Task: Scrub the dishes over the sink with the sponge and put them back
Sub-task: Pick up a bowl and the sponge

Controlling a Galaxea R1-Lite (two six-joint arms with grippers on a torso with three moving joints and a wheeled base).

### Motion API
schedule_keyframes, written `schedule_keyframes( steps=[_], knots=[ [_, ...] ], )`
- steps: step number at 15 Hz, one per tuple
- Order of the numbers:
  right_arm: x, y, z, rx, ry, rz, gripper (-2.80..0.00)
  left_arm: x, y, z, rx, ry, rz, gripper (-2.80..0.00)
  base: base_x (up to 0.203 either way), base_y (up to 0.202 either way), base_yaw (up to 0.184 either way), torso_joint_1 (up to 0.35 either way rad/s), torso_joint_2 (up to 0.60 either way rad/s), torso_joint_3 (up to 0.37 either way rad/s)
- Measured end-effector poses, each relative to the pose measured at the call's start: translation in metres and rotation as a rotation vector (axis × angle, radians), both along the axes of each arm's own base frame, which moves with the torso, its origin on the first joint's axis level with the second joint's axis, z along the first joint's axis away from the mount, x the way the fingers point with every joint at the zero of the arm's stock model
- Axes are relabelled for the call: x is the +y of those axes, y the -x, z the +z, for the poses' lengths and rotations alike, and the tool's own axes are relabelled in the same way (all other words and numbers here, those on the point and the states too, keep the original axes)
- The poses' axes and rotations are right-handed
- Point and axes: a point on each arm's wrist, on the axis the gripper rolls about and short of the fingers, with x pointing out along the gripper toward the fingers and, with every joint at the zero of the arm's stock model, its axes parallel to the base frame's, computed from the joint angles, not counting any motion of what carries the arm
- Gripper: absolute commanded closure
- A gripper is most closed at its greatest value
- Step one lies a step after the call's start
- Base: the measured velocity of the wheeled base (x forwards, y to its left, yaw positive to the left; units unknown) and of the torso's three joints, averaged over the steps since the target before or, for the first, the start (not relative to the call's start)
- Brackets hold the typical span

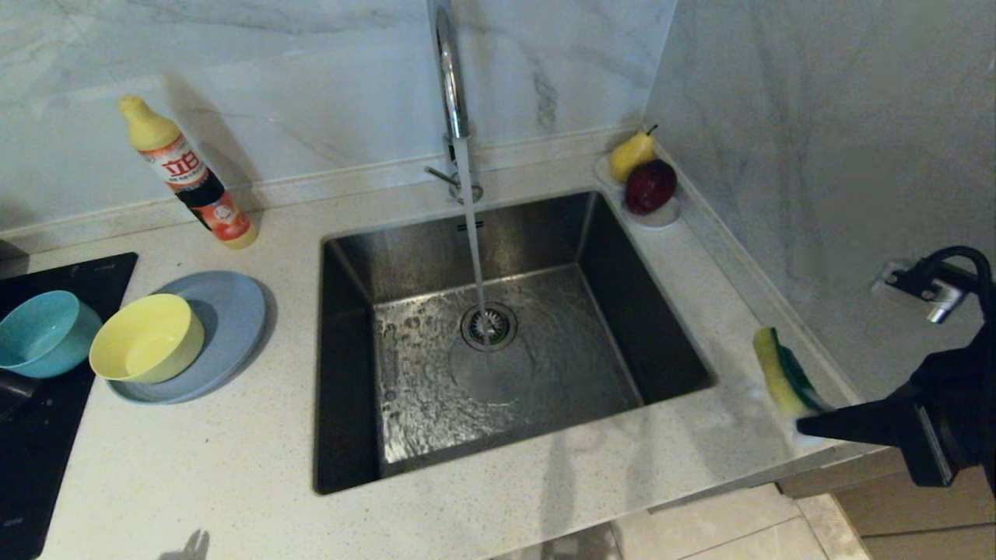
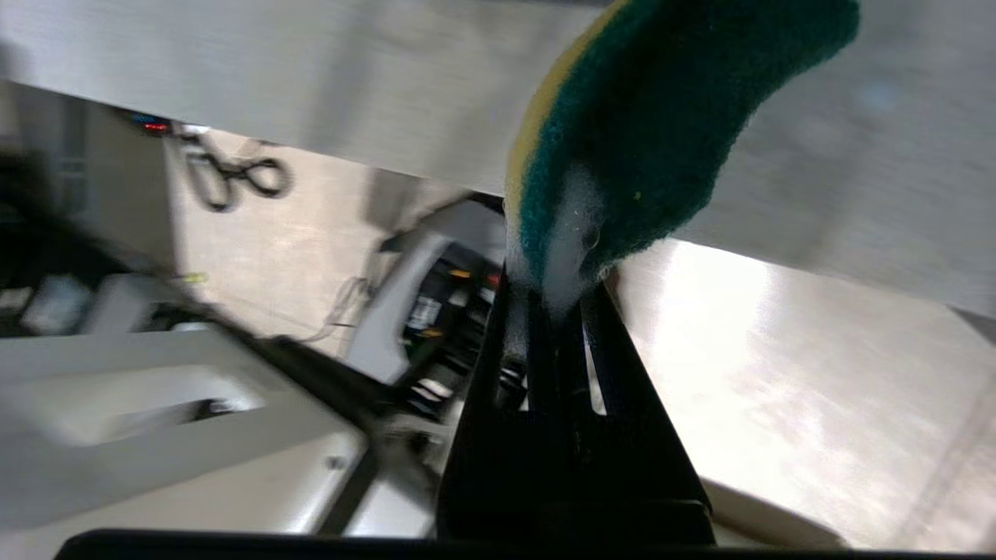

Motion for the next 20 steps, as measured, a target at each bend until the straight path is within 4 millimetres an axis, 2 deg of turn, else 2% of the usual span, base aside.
schedule_keyframes(
  steps=[4,8,11,14,20],
  knots=[
    [-0.002,-0.011,-0.012,0.005,0.114,-0.059,0.00,0.000,0.000,0.000,0.000,0.000,0.000,0.00,0.000,0.000,0.000,0.000,0.00,0.000],
    [0.000,-0.041,-0.035,-0.061,0.294,-0.151,0.00,0.000,0.000,0.000,0.000,0.000,0.000,0.00,0.000,0.000,0.000,0.000,0.00,0.000],
    [0.001,-0.058,-0.051,-0.091,0.407,-0.159,0.00,0.000,0.000,0.000,0.000,0.000,0.000,0.00,0.000,0.000,0.000,0.000,0.00,0.000],
    [0.002,-0.065,-0.062,-0.080,0.480,-0.146,0.00,0.000,0.000,0.000,0.000,0.000,0.000,0.00,0.000,0.000,0.000,0.000,0.00,0.000],
    [0.005,-0.077,-0.076,-0.098,0.504,-0.161,0.00,0.000,0.000,0.000,0.000,0.000,0.000,0.00,0.000,0.000,0.000,0.000,0.00,0.000]
  ],
)
